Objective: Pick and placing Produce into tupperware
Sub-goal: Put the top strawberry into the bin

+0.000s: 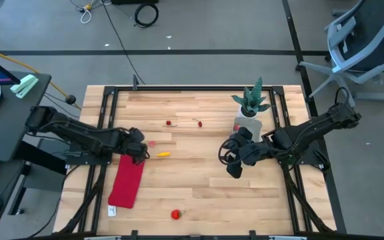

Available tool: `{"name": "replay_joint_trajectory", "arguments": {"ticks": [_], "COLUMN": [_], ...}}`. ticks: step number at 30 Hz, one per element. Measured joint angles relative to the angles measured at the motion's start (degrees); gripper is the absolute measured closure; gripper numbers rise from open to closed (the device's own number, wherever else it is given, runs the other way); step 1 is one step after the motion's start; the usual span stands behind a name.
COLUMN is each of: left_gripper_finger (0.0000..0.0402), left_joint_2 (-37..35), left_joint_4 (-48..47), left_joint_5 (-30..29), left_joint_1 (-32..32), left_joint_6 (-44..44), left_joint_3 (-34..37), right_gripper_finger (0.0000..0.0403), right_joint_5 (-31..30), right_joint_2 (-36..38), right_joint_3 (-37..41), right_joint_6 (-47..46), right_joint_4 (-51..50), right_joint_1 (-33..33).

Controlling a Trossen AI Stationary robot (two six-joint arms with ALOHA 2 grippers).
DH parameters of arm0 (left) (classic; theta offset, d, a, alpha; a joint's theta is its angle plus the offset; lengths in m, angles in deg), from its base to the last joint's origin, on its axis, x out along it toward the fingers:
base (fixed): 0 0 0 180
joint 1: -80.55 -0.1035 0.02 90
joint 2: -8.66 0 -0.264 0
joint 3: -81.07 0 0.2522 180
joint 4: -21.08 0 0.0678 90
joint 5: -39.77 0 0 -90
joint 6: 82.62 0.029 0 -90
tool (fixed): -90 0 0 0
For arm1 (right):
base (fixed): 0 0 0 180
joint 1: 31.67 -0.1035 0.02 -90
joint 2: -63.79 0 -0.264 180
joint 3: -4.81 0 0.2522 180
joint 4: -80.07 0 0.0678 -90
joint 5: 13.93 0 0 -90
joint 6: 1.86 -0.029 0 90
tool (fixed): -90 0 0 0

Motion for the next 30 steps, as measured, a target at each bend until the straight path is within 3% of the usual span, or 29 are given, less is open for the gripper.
{"name": "replay_joint_trajectory", "arguments": {"ticks": [14,18,24,30], "left_gripper_finger": [0.027,0.0298,0.0389,0.0396], "left_joint_2": [8.66,10.24,10.63,10.63], "left_joint_4": [0.02,0.1,0.27,1.83], "left_joint_5": [-2.23,-4.01,-4.44,-4.61], "left_joint_1": [2.49,2.48,2.42,2.44], "left_joint_6": [-0.36,-0.44,-0.05,0.03], "left_joint_3": [-0.02,-0.02,-0.02,-0.92], "right_gripper_finger": [0.0178,0.0179,0.0179,0.0179], "right_joint_5": [0.05,0.04,0.04,-0.06], "right_joint_2": [0.0,0.0,0.0,0.0], "right_joint_3": [0.0,0.0,0.0,0.0], "right_joint_6": [0.0,0.02,0.2,1.6], "right_joint_4": [0.34,0.37,0.38,0.38], "right_joint_1": [0.0,0.0,0.0,0.0]}}
